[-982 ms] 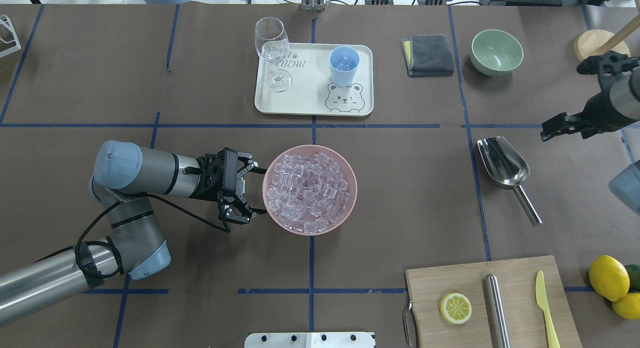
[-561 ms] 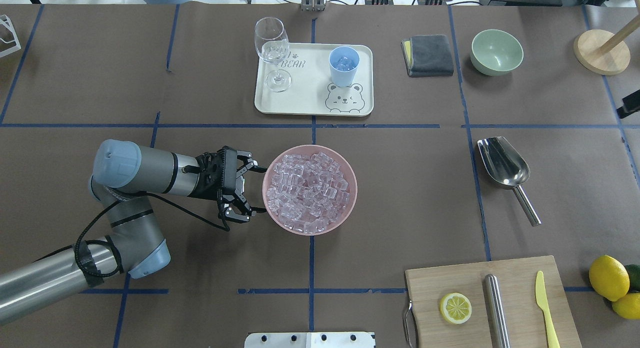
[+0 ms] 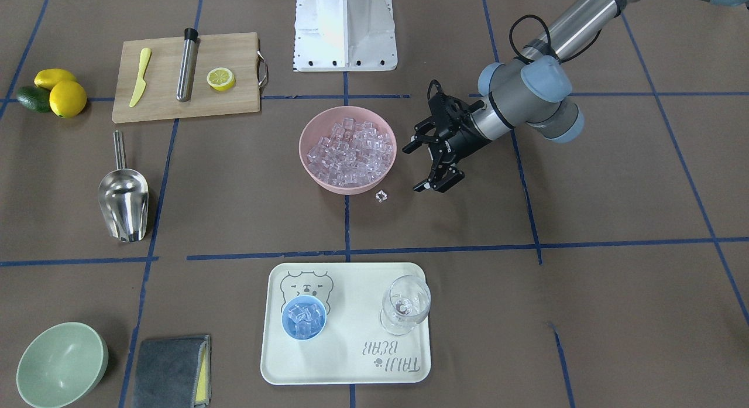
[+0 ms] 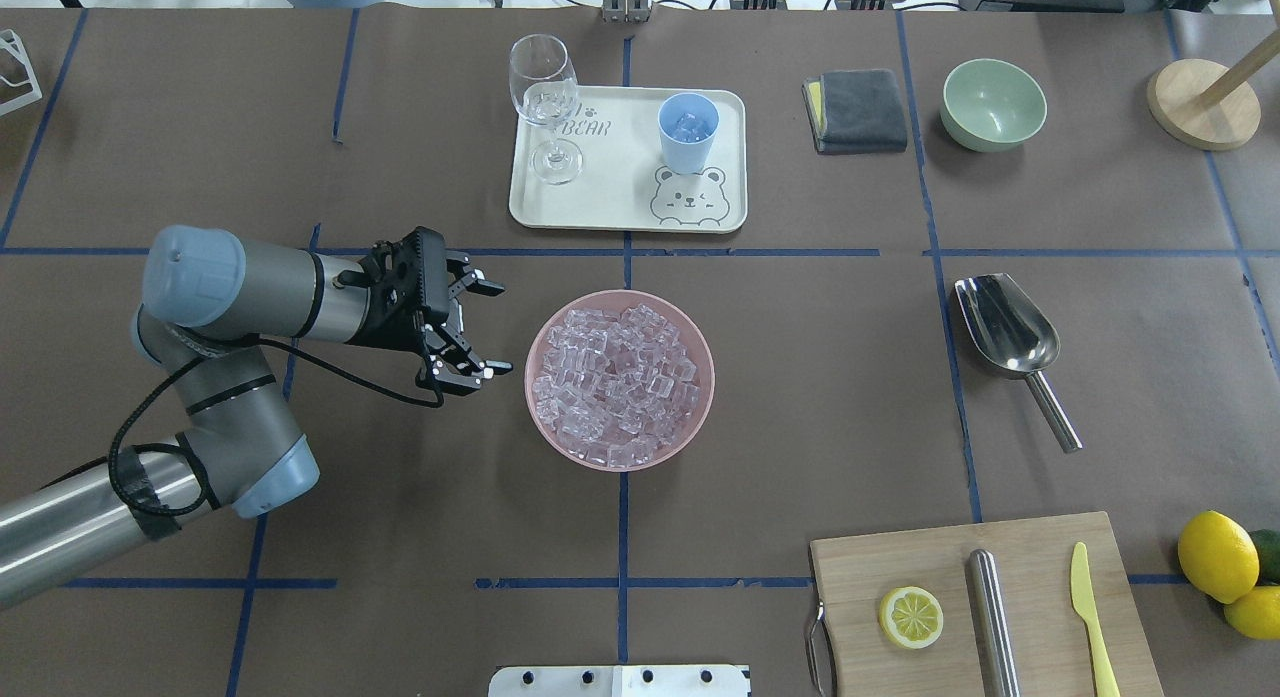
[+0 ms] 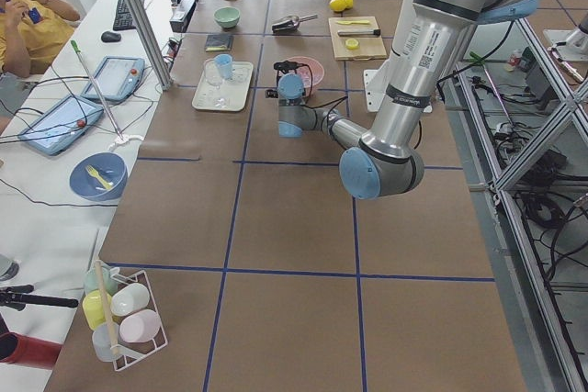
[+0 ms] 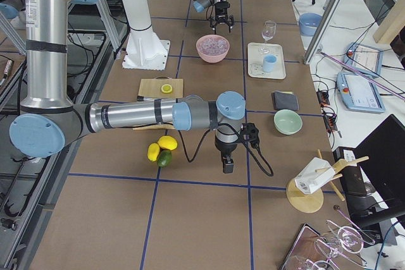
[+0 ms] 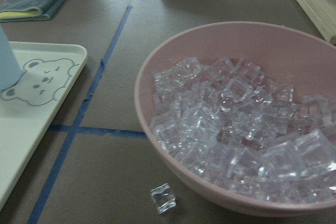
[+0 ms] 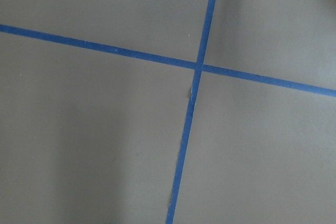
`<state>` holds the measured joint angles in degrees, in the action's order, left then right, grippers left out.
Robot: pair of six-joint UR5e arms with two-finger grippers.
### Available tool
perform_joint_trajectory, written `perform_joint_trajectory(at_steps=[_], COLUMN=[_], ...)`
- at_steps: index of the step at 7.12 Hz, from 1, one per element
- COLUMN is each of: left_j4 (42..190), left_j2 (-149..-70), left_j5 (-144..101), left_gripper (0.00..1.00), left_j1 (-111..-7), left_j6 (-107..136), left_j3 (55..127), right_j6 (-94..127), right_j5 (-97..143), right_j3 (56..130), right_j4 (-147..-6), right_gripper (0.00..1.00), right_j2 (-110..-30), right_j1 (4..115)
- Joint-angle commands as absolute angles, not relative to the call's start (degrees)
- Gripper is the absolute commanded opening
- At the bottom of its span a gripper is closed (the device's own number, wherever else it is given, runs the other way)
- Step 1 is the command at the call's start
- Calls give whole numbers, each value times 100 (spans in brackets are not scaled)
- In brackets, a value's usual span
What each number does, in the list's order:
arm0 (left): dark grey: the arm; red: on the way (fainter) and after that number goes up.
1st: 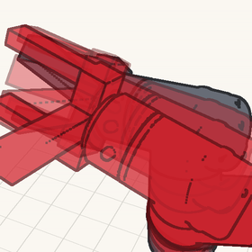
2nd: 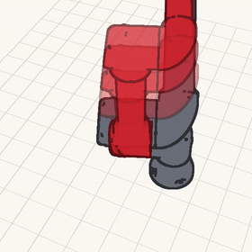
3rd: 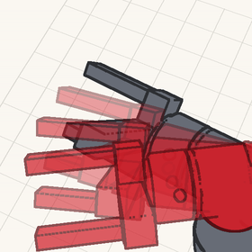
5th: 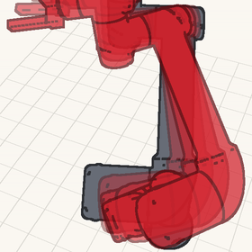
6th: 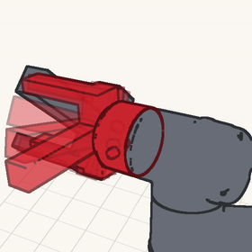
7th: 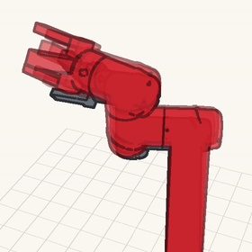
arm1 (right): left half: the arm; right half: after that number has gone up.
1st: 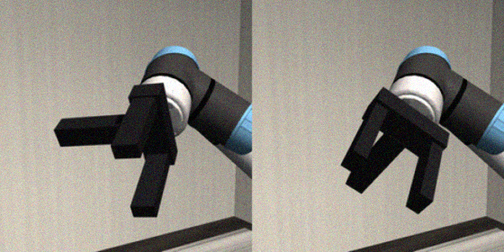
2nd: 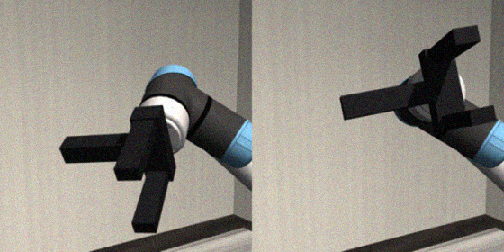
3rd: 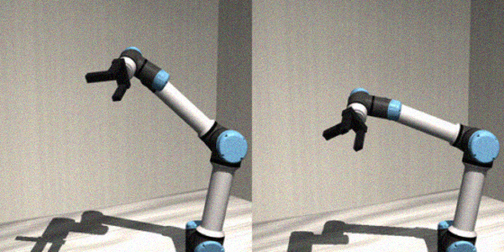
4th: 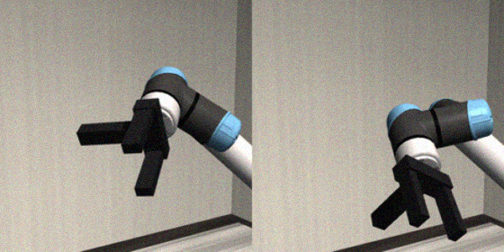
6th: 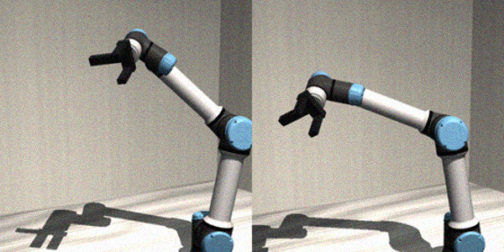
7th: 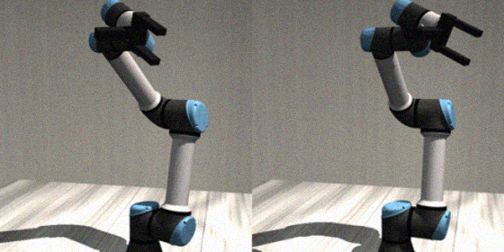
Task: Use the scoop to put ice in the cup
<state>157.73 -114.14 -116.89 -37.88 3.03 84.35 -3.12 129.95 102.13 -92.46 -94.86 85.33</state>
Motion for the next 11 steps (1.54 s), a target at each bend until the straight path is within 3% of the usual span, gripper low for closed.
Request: perform_joint_trajectory(at_steps=[1,3,7,8,11], left_j4=[14700,13303,9956,9323,9325], left_j2=[-11110,-11110,-10960,-10925,-9515], left_j5=[-11698,-11698,-12725,-12744,-13664], left_gripper=[100,100,100,100,100], left_j1=[-4567,-5112,-7939,-8250,-8639], left_j6=[282,19,-1151,-1125,-1159], left_j3=[9043,9123,9115,9045,9053], right_j6=[-334,-325,-413,-326,-316], right_j5=[13339,13342,13368,13507,13553], right_j3=[10291,10459,10529,10503,10485], right_j4=[-9220,-9220,-9237,-9290,-9264], right_gripper=[100,100,100,100,100], right_j2=[-9772,-9958,-9844,-9835,-9861], right_j1=[8552,8595,8622,8761,8833])
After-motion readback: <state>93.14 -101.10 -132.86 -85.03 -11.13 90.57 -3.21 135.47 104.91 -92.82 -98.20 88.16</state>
